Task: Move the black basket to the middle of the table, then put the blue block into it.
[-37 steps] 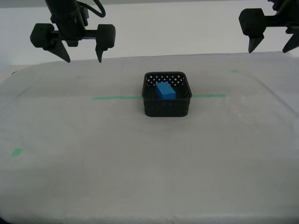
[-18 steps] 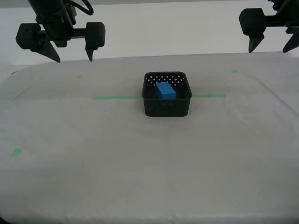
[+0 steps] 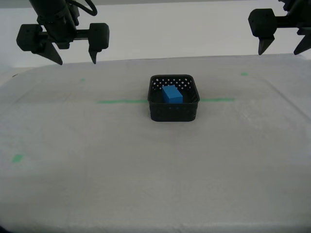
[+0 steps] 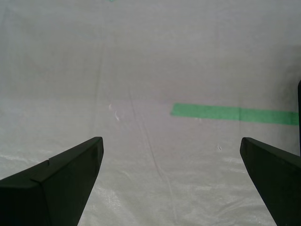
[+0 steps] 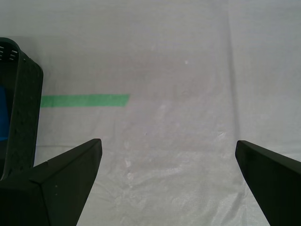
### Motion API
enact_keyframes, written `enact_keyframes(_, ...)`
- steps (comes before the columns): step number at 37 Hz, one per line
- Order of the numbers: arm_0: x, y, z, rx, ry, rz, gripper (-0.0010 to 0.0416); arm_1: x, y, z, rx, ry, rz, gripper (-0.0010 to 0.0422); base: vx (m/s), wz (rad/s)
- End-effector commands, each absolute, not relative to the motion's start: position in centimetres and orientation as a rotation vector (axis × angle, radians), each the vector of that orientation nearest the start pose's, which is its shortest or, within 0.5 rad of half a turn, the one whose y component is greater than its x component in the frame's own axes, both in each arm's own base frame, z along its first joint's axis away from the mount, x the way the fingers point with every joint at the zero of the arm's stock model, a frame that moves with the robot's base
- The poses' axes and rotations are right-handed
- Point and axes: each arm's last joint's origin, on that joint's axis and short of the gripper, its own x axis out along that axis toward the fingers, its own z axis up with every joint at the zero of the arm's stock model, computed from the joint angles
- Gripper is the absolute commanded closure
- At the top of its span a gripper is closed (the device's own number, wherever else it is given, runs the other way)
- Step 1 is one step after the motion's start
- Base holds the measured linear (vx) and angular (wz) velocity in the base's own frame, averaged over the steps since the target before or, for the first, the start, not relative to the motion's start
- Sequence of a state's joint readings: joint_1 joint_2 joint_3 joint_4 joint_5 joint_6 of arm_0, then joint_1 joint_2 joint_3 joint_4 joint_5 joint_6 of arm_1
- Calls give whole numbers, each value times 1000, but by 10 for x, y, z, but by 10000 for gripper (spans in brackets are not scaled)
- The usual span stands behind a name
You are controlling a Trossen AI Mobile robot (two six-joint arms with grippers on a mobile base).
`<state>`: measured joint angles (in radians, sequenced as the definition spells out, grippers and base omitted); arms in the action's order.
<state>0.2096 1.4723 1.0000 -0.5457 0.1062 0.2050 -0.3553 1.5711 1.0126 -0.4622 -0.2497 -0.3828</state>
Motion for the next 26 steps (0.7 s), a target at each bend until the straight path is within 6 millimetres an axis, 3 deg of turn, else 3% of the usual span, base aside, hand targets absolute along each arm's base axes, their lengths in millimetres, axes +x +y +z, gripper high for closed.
enact_keyframes(1,285,57,226,26,1008,-12,7,293,-101,207,-46,968,93,12,0,0)
enact_keyframes(26,285,57,226,26,1008,-12,7,293,-101,207,-46,968,93,12,0,0)
